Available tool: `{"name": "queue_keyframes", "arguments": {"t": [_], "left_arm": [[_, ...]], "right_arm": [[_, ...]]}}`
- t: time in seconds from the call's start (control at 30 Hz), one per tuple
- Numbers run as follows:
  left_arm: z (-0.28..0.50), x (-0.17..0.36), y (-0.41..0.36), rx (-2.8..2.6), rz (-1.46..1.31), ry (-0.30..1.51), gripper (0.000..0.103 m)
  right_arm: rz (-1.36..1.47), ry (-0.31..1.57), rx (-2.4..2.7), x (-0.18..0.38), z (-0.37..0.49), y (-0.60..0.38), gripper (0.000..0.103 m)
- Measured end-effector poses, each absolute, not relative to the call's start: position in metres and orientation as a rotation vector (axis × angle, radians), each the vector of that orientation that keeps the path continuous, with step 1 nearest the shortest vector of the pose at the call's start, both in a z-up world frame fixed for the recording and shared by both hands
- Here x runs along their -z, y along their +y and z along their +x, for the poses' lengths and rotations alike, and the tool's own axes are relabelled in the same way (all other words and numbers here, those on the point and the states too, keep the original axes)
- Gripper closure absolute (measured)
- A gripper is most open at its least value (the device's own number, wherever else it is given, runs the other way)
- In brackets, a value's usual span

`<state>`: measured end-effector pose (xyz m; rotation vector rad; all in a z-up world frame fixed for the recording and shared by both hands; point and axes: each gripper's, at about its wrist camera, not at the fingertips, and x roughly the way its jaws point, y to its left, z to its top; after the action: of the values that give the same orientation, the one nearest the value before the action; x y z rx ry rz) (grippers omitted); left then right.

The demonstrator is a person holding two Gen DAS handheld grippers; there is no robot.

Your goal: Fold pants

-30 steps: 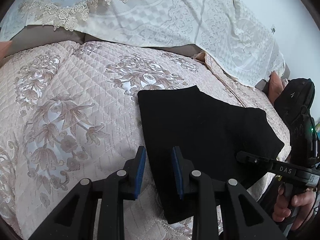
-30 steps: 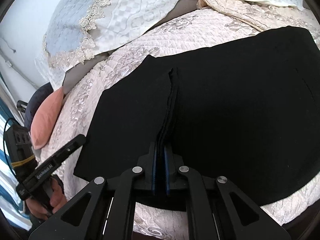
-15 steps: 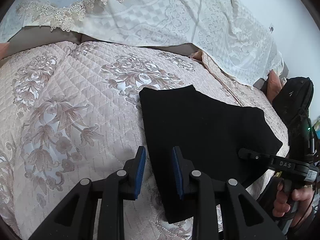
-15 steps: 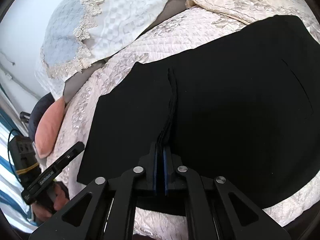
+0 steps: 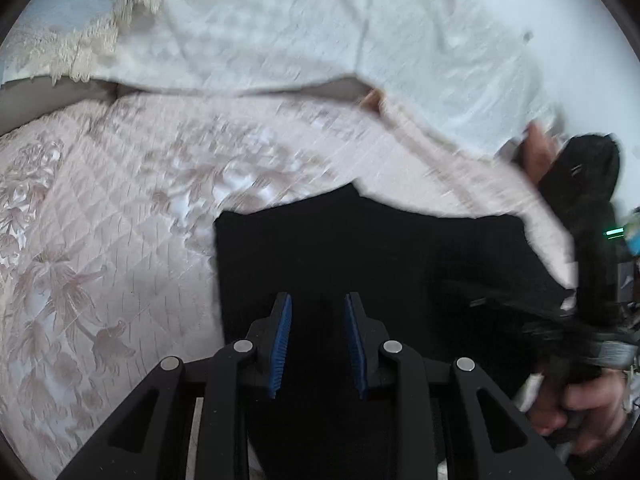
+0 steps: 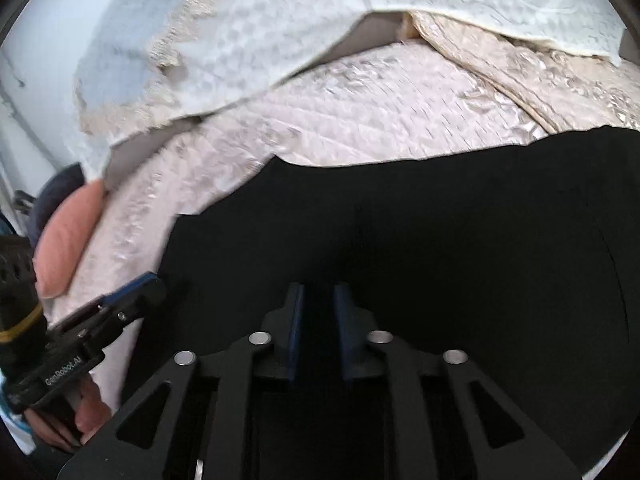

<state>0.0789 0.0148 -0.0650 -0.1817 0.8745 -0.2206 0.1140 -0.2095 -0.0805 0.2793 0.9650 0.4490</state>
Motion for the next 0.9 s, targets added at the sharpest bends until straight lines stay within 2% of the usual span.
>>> {"name": "queue_keyframes", "arguments": {"t": [0.17, 0.4, 0.57, 0.9], "left_arm": [[0.086, 0.061, 0.018, 0.209, -0.160, 0.854, 0.074], [0.114, 0.065, 0.012, 0.173, -0.130, 0.900, 0.074], [0.082, 0.056, 0.014, 0.176, -0.112, 0.864, 0.074], [0.006, 0.065, 0.004, 0.191, -0.075, 0.844, 0.074]], "right_arm": [[0.228, 0.919, -0.460, 0.064, 0.112, -0.210, 0.091], [0.154, 0.947, -0.423, 0.077, 0.140, -0.203, 0.087], [0.104, 0.932, -0.433, 0.065, 0.121, -0.207, 0.073], [-0.049, 0.902, -0.378, 0.073, 0.048, -0.201, 0.073]]}}
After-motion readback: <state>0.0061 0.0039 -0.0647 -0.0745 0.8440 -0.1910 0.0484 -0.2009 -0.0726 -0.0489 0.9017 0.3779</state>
